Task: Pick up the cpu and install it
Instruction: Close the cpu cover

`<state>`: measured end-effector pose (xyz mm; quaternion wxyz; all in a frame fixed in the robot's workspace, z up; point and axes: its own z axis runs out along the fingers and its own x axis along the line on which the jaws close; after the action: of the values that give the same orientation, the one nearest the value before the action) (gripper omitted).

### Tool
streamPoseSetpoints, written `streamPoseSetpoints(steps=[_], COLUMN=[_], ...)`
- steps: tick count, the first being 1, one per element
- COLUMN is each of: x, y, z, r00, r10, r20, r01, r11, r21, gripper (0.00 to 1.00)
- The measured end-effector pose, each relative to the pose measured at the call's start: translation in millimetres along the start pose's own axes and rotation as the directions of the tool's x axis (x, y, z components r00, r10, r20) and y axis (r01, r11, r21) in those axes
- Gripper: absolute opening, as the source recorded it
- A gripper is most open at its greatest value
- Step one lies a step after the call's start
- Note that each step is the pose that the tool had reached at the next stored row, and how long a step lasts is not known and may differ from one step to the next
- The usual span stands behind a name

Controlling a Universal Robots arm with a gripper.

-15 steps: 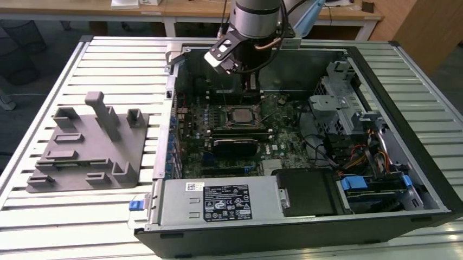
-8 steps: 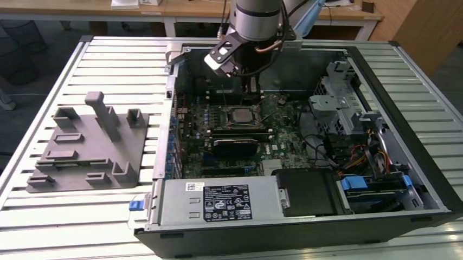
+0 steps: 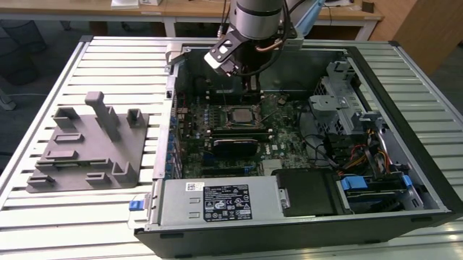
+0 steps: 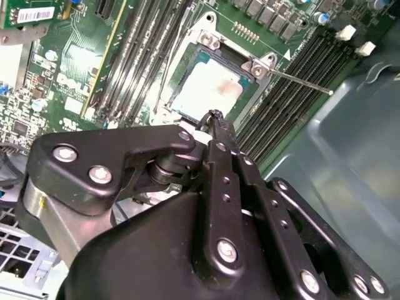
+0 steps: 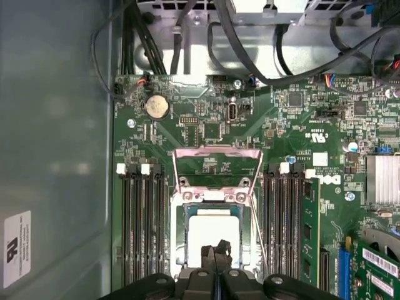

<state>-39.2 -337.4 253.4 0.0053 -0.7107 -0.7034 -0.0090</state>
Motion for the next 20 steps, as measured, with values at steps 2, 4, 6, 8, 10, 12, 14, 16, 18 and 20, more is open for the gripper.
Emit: streamPoseSetpoints(steps=[2, 4, 6, 8, 10, 12, 14, 16, 18, 20], x=[0.0, 0.0, 0.2, 0.2, 0.3, 0.3, 0.4, 0.4, 0.5, 0.5], y=[1.2, 2.3, 2.8, 3.9, 7.4, 13.4, 20.3, 26.4, 31.5, 33.5], z=[-0.6, -3.4, -8.2, -9.8, -9.8, -9.8, -9.8, -9.7, -9.6, -9.6], r00=[1.0, 1.0, 1.0, 1.0, 1.0, 1.0, 1.0, 1.0, 1.0, 1.0], r10=[0.0, -0.001, 0.0, 0.0, 0.0, 0.0, -0.001, 0.0, -0.001, -0.001], r20=[0.0004, 0.0004, 0.0003, 0.0003, 0.0001, 0.0002, 0.0002, 0.0002, 0.0002, 0.0002], r01=[0.0, 0.001, 0.0, 0.0, 0.0, 0.0, 0.001, 0.0, 0.001, 0.001], r11=[1.0, 1.0, 1.0, 1.0, 1.0, 1.0, 1.0, 1.0, 1.0, 1.0], r21=[0.0002, 0.0002, 0.0002, 0.0002, 0.0001, 0.0001, 0.0002, 0.0003, 0.0005, 0.0005], gripper=[0.11, 0.11, 0.11, 0.11, 0.11, 0.11, 0.11, 0.11, 0.11, 0.11])
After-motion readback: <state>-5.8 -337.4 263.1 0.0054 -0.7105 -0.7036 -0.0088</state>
